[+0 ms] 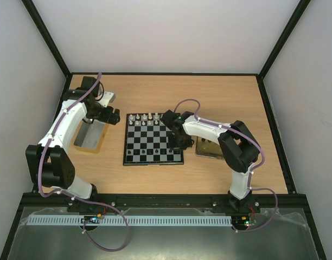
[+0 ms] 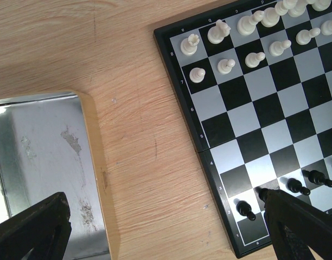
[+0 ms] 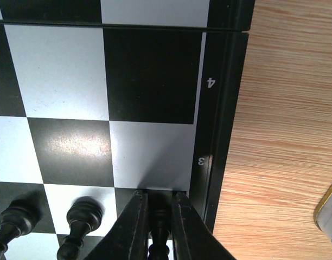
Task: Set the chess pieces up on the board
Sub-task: Place the chess piece on the chessboard.
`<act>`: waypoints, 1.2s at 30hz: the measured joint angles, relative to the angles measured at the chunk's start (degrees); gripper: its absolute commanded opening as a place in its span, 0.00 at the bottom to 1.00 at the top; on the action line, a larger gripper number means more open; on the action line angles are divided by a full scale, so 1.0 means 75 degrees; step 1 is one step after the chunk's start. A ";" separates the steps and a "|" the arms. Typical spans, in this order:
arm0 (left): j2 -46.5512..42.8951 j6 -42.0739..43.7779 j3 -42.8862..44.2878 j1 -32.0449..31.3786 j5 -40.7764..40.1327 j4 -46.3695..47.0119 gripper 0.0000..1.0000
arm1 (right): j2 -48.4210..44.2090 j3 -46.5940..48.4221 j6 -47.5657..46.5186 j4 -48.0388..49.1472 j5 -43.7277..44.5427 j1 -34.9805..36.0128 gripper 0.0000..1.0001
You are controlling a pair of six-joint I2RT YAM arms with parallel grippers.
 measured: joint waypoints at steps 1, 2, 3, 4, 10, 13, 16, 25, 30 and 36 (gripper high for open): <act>0.0000 0.0000 0.0000 0.0000 0.0000 0.0000 0.97 | 0.0000 0.0000 0.0000 0.0000 0.0000 0.0000 0.10; 0.0000 0.0000 0.0000 0.0000 0.0000 0.0003 0.97 | 0.0000 0.0006 0.0000 -0.0003 0.0000 0.0000 0.10; 0.0000 0.0000 0.0000 0.0000 -0.0003 0.0000 0.97 | 0.0003 0.0009 -0.0003 -0.0003 0.0000 0.0000 0.10; 0.0000 0.0000 0.0000 0.0000 -0.0003 0.0000 0.97 | 0.0003 0.0009 -0.0003 -0.0003 0.0000 0.0000 0.10; 0.0000 0.0000 0.0000 -0.0003 -0.0003 0.0000 0.97 | 0.0015 0.0050 -0.0003 -0.0003 -0.0026 0.0000 0.10; 0.0000 0.0000 0.0000 0.0000 0.0000 0.0003 0.97 | 0.0015 0.0055 -0.0006 -0.0006 -0.0035 0.0000 0.10; 0.0000 0.0000 0.0000 0.0000 0.0000 0.0003 0.97 | 0.0015 0.0067 -0.0003 -0.0003 -0.0047 0.0000 0.10; -0.0003 0.0000 -0.0003 -0.0003 0.0000 0.0003 0.97 | 0.0017 0.0090 0.0003 -0.0006 -0.0076 0.0006 0.15; -0.0044 0.0000 -0.0070 0.0000 -0.0003 0.0009 0.97 | 0.0023 0.0090 -0.0003 -0.0006 -0.0076 0.0020 0.15; -0.0134 0.0000 -0.0105 0.0029 -0.0003 0.0020 0.97 | 0.0061 0.0096 -0.0003 -0.0006 -0.0073 0.0020 0.16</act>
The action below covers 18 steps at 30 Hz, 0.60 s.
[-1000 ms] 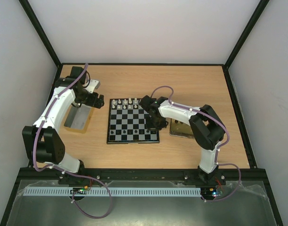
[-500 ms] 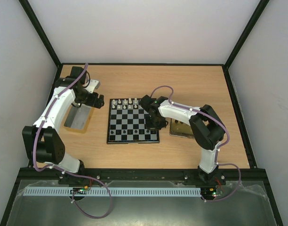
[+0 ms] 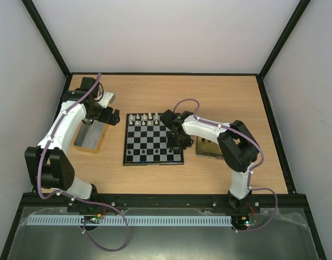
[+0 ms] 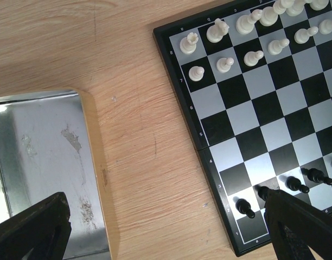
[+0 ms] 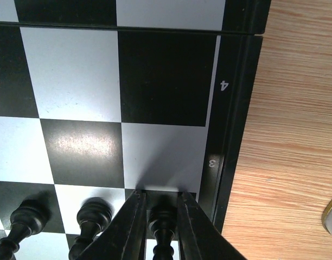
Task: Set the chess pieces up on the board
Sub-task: Place the chess piece on the chessboard.
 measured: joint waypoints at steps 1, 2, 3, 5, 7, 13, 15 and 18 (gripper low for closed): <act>-0.0009 0.0000 -0.0003 0.0006 0.0000 0.0003 0.97 | 0.0003 0.0003 -0.0003 0.0000 0.0000 0.0000 0.16; -0.0012 0.0000 -0.0003 0.0006 0.0000 0.0006 0.97 | 0.0009 0.0012 -0.0003 0.0000 0.0000 0.0000 0.16; -0.0012 0.0000 -0.0003 0.0009 0.0000 0.0006 0.97 | 0.0020 0.0023 -0.0006 0.0000 0.0003 0.0000 0.16; -0.0012 0.0000 -0.0003 0.0015 0.0000 0.0006 0.97 | 0.0035 0.0041 -0.0015 -0.0006 0.0006 0.0000 0.16; -0.0012 0.0000 -0.0003 0.0015 0.0000 0.0006 0.97 | 0.0044 0.0058 -0.0029 -0.0012 0.0026 0.0000 0.17; -0.0012 0.0000 -0.0003 0.0020 0.0000 0.0009 0.97 | 0.0140 0.0201 -0.0055 -0.0076 0.0093 0.0000 0.18; -0.0012 0.0000 -0.0003 0.0020 0.0000 0.0006 0.97 | 0.0160 0.0242 -0.0058 -0.0096 0.0117 0.0000 0.18; -0.0012 0.0000 -0.0003 0.0023 0.0000 0.0009 0.97 | 0.0195 0.0300 -0.0058 -0.0119 0.0140 0.0000 0.18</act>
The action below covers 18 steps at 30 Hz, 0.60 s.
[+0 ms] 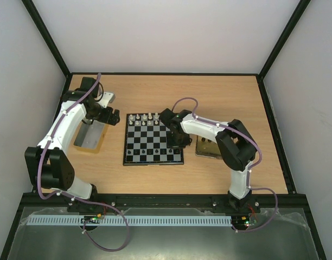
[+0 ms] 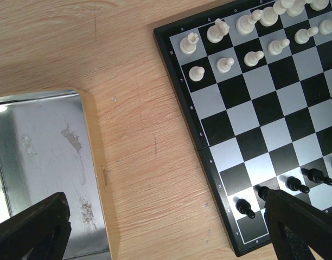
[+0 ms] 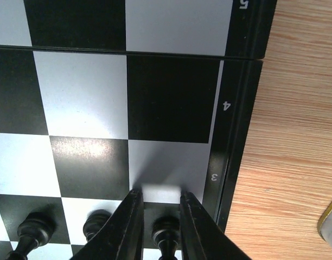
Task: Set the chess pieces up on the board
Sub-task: Place the chess piece on the chessboard.
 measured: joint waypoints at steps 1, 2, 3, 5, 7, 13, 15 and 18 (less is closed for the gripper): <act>0.0000 0.0000 0.0000 0.0000 0.0000 0.0000 0.97 | 0.0012 0.0009 0.0000 -0.0006 0.0009 0.0000 0.18; 0.0000 0.0000 0.0000 0.0009 0.0000 -0.0003 0.97 | 0.0029 0.0029 0.0000 -0.0026 0.0026 0.0000 0.18; 0.0000 0.0000 0.0000 0.0017 0.0000 0.0000 0.97 | 0.0047 0.0061 0.0000 -0.0035 0.0041 -0.0006 0.18; 0.0000 0.0000 0.0000 0.0032 0.0000 0.0000 0.97 | 0.0102 0.0140 -0.0003 -0.0047 0.0090 -0.0023 0.18; 0.0000 0.0000 0.0000 0.0035 -0.0003 -0.0003 0.97 | 0.0160 0.0216 0.0000 -0.0052 0.0137 -0.0076 0.17; 0.0000 0.0003 0.0000 0.0047 -0.0020 -0.0006 0.97 | 0.0251 0.0548 -0.0178 -0.0210 0.0382 -0.0335 0.11; 0.0000 0.0006 0.0000 0.0047 -0.0026 -0.0006 0.97 | 0.0239 0.0764 -0.0204 -0.0283 0.0490 -0.0513 0.11; 0.0000 0.0009 0.0000 0.0047 -0.0029 -0.0012 0.97 | 0.0050 0.0959 -0.0283 -0.0391 0.0609 -0.0962 0.12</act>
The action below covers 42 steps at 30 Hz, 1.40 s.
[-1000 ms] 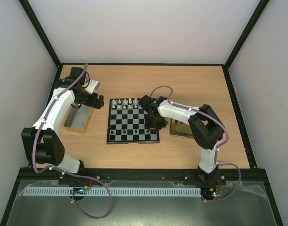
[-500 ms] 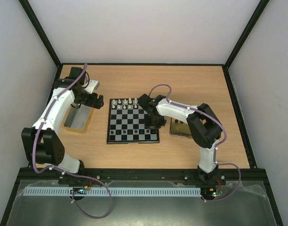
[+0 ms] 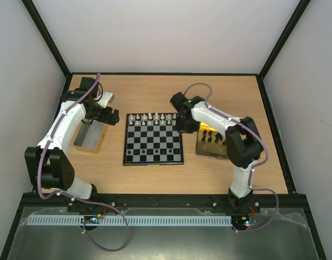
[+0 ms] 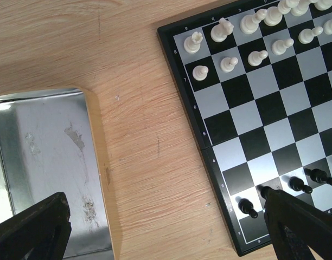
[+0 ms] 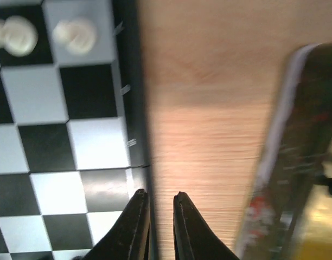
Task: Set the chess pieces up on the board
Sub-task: Place the chess piece on the chessboard, then pick up the chess piece from the storage box.
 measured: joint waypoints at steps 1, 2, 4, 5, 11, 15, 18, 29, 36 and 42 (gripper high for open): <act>0.0000 0.0000 0.0000 0.0000 0.0000 -0.0003 0.97 | -0.0131 0.0009 -0.0020 -0.0044 0.0050 -0.0210 0.12; 0.0000 0.0000 0.0003 0.0000 -0.0003 -0.0009 0.97 | -0.0248 0.0009 -0.0038 -0.0073 0.0082 -0.0393 0.12; 0.0003 0.0003 0.0009 0.0000 -0.0012 -0.0029 0.97 | -0.0577 0.0000 -0.0064 -0.0160 0.0128 -0.0889 0.12; 0.0009 0.0003 0.0015 0.0000 -0.0029 -0.0035 0.97 | -0.0720 -0.0023 -0.0067 -0.0163 0.0137 -0.1102 0.13; 0.0216 0.0006 0.0175 -0.0003 -0.0047 -0.0050 0.97 | -0.1513 -0.0629 -0.0096 -0.0169 0.0256 -0.2095 0.18; 0.0350 0.0006 0.0248 -0.0038 -0.0055 -0.0047 0.97 | -0.1658 -0.1230 -0.0090 -0.0137 0.0289 -0.2224 0.18; 0.0393 0.0003 0.0271 -0.0076 -0.0061 -0.0044 0.97 | -0.1784 -0.1690 -0.0085 -0.0140 0.0291 -0.2465 0.18; 0.0536 0.0003 0.0280 -0.0216 -0.0125 -0.0047 0.97 | -0.2920 -0.2690 0.0032 -0.0067 0.0402 -0.3483 0.16; 0.0571 0.0000 0.0385 -0.0294 -0.0166 -0.0044 0.97 | -0.2958 -0.3147 0.0035 0.0210 0.0297 -0.3774 0.17; 0.0574 0.0000 0.0388 -0.0323 -0.0201 -0.0050 0.97 | -0.2946 -0.3252 0.0035 0.0443 0.0187 -0.4188 0.17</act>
